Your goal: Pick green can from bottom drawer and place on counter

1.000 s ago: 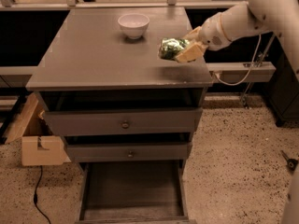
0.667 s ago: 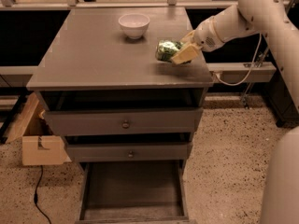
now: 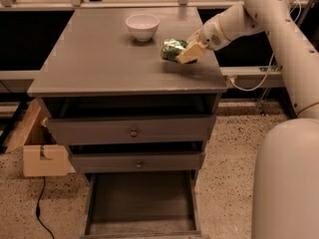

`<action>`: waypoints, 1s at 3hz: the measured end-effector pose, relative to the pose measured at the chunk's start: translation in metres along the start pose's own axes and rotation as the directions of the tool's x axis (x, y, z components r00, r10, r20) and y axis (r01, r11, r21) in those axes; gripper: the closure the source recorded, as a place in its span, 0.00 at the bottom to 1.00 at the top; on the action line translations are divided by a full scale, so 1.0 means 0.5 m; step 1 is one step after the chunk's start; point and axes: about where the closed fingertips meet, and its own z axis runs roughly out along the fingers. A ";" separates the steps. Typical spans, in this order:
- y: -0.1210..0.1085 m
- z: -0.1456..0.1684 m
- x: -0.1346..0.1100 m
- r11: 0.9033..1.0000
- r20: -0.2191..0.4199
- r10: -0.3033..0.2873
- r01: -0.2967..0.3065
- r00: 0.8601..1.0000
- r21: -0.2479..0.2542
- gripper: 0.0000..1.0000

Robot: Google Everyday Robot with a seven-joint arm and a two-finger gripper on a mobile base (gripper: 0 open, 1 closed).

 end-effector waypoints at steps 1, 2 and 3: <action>-0.016 0.010 -0.022 1.000 0.008 -0.012 0.012 1.000 0.010 0.13; -0.028 0.019 -0.036 1.000 0.009 -0.017 0.017 1.000 0.021 0.00; -0.041 0.004 -0.033 0.998 0.001 -0.011 0.011 1.000 0.054 0.00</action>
Offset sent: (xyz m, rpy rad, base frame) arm 0.0310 0.0122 0.0208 -0.0044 -0.0494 -0.0182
